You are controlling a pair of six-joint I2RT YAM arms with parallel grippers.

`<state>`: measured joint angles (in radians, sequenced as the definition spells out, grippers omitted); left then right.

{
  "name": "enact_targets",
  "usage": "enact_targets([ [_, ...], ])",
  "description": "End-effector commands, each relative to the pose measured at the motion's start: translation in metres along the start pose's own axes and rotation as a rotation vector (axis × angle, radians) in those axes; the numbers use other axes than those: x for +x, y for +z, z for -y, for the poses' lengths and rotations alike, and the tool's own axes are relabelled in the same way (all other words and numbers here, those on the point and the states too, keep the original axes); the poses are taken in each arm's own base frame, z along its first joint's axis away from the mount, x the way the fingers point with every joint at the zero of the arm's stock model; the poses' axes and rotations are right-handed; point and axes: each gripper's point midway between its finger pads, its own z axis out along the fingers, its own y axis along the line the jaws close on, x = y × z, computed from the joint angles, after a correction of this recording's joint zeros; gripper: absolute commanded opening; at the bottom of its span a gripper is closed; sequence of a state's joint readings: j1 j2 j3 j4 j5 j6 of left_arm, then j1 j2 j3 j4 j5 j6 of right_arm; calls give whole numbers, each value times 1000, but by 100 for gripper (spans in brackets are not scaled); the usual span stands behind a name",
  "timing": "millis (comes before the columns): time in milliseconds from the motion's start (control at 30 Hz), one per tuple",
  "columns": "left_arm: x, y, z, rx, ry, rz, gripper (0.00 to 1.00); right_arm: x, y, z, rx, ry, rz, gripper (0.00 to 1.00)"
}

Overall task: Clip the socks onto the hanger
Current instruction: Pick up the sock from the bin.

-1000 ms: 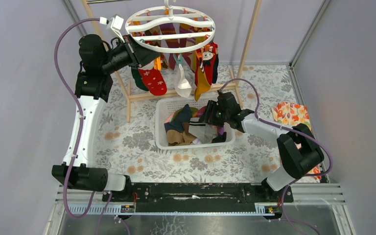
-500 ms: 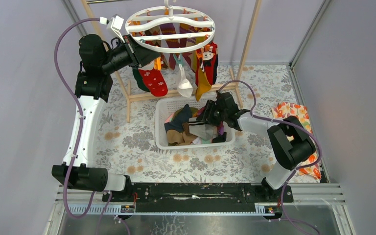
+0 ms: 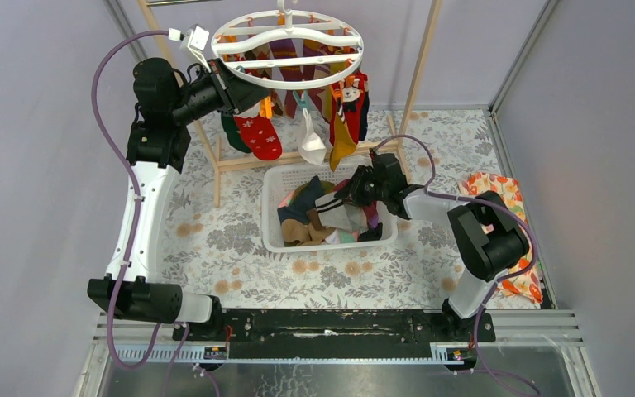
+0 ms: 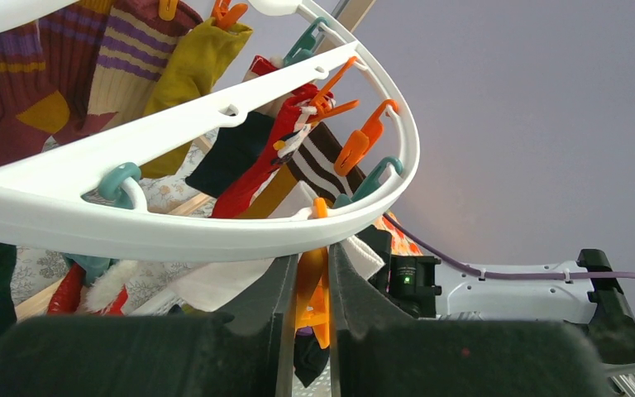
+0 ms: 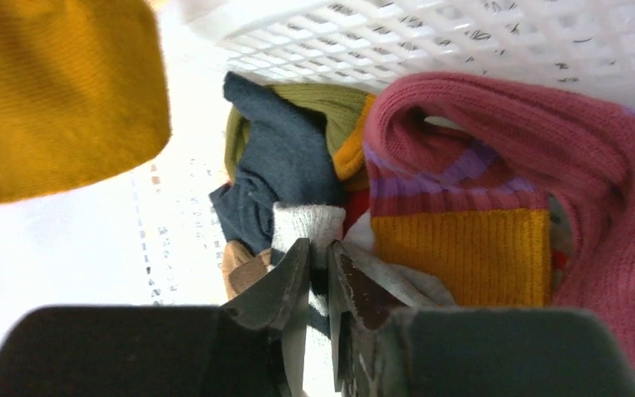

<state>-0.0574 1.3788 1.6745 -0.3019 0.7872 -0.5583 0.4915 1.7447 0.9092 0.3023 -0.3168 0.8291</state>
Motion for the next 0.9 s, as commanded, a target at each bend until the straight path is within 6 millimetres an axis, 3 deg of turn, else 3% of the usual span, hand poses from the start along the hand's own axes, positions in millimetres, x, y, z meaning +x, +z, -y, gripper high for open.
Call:
enact_targets([
  [0, 1, -3, 11, 40, 33, -11, 7, -16, -23, -44, -170, -23, 58, 17],
  [133, 3, -3, 10, 39, 26, -15, 7, -13, -31, -56, -223, -41, 44, 16],
  [167, 3, -3, 10, 39, 26, -15, 7, -11, -31, -57, -229, -44, 37, 19],
  [233, 3, -3, 10, 37, 29, -14, 7, -9, -29, -57, -238, -41, 23, 37],
  [400, 3, -3, 10, 37, 27, -15, 7, -10, -16, -55, -238, -15, 2, 40],
  [533, 3, -3, 10, 38, 29, -15, 7, -13, -9, -53, -229, -13, 8, 29],
  [700, 4, -2, 9, 38, 21, -18, 7, -19, -1, -50, -192, -33, 7, 25],
  [867, 3, -3, 10, 43, 24, -18, 7, -26, -12, -62, -234, -61, 47, 4],
])
